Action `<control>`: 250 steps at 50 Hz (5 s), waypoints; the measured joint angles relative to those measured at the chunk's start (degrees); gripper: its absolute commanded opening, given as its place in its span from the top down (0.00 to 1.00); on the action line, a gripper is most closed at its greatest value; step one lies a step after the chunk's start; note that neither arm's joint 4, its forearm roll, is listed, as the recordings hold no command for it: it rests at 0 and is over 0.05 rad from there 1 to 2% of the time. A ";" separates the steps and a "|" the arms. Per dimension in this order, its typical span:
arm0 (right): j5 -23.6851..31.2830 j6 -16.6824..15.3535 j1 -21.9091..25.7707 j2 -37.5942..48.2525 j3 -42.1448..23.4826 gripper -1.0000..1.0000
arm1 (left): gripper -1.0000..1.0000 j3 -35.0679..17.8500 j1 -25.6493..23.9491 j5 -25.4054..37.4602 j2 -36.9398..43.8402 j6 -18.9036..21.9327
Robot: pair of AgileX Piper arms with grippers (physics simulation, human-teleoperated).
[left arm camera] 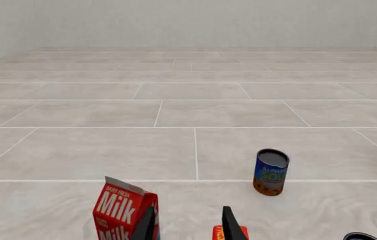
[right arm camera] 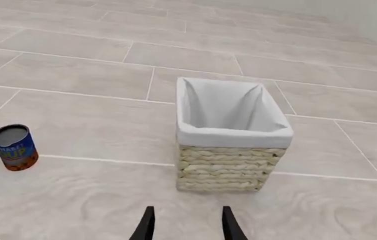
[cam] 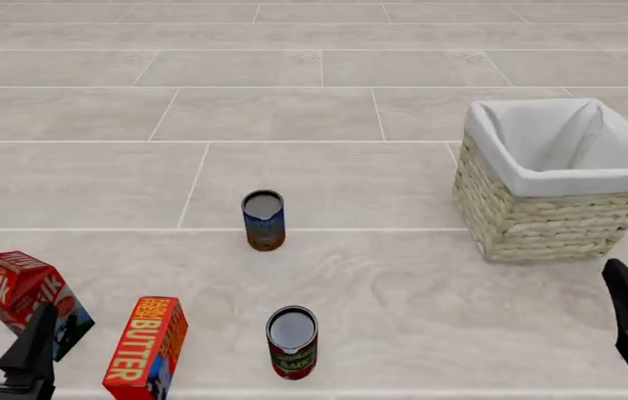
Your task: Pick the cream cheese and place it in the basket.
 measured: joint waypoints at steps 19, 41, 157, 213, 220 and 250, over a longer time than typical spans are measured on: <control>12.20 -6.77 -2.54 3.90 -7.51 0.00 | 0.00 0.00 0.00 0.00 0.00 0.00; 16.69 -15.40 -8.00 8.81 -6.96 0.00 | 0.00 0.00 0.00 0.00 0.00 0.00; -11.49 -59.43 -33.11 55.47 0.02 0.00 | 0.00 0.00 0.00 0.00 0.00 0.00; -25.23 -65.11 -39.40 71.68 0.91 0.00 | 0.00 0.00 0.00 0.00 0.00 0.00; -24.84 -63.65 -39.55 71.96 0.93 0.00 | 0.00 0.00 0.00 0.00 0.00 0.00; -26.56 -65.91 -39.18 71.06 2.28 1.00 | 0.00 0.00 0.00 0.00 0.00 0.00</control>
